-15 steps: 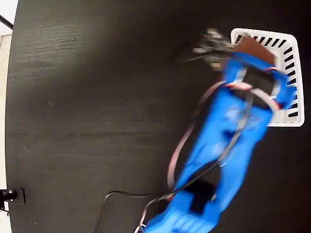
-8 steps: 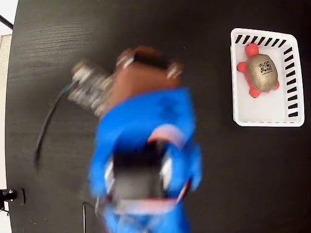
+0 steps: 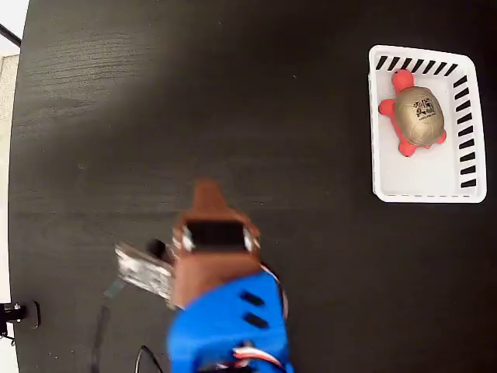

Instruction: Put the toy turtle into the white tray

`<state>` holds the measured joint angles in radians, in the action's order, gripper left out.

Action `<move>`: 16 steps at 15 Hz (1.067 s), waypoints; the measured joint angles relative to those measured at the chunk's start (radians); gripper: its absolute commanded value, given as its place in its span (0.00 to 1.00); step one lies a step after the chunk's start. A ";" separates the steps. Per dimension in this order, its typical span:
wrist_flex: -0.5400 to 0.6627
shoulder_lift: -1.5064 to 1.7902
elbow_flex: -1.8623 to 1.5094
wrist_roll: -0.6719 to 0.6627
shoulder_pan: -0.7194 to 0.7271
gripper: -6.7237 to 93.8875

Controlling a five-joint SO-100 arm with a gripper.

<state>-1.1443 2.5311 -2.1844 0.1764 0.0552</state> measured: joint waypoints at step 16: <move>-0.075 0.684 -0.738 -0.087 0.006 0.06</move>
<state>-1.2195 3.2152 -2.9222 0.0890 0.0614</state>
